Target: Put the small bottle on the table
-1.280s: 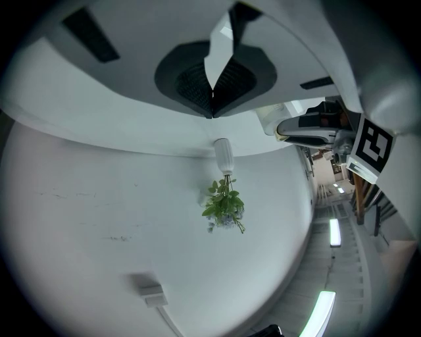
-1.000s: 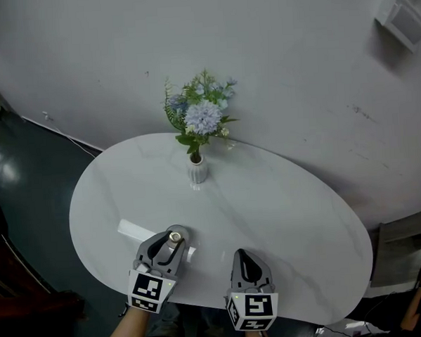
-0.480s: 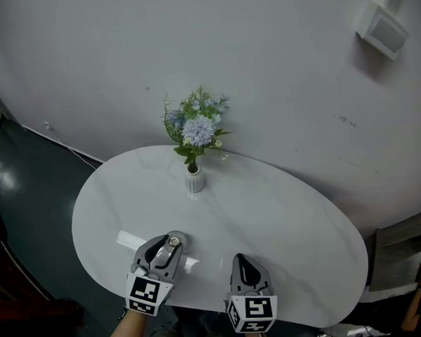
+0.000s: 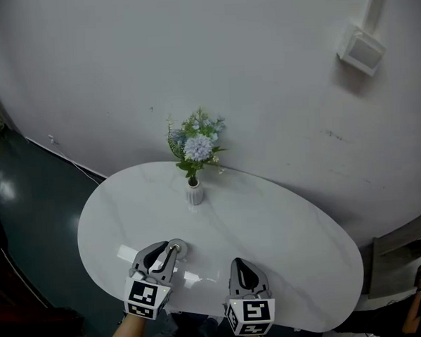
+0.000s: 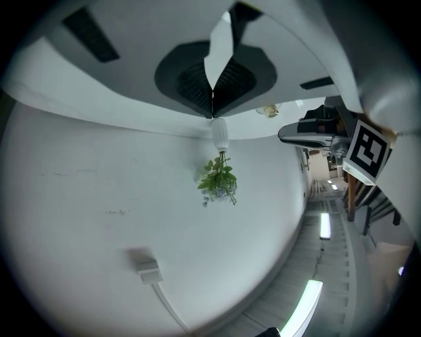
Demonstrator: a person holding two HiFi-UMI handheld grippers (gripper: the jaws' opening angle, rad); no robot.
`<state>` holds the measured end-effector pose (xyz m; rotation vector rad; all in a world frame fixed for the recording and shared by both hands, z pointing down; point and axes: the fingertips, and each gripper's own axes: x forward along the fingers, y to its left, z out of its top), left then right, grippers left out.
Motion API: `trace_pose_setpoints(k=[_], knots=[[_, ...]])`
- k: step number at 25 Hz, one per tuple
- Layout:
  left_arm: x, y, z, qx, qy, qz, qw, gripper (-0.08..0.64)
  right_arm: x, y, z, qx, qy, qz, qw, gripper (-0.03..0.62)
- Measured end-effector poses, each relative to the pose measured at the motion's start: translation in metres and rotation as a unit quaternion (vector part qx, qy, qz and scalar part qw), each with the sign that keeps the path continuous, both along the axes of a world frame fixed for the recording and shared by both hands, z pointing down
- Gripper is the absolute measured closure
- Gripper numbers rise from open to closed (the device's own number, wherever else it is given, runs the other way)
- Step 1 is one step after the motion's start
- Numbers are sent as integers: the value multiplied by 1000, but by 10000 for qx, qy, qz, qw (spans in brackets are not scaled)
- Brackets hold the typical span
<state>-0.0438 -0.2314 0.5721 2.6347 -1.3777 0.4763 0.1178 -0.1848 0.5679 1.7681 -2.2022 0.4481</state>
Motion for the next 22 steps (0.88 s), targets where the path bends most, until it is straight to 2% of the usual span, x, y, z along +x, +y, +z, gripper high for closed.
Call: trace_pose_setpoints(k=[6, 18, 22], knots=[[-4, 0, -24, 115, 196, -118, 9997, 541, 3, 0, -21, 213, 49, 42, 9998, 529], [1, 10, -60, 193, 344, 18, 9992, 549, 8, 5, -64, 603, 127, 96, 9981, 529], [1, 11, -72, 330, 285, 54, 9990, 549, 10, 6, -77, 757, 124, 117, 9970, 529]])
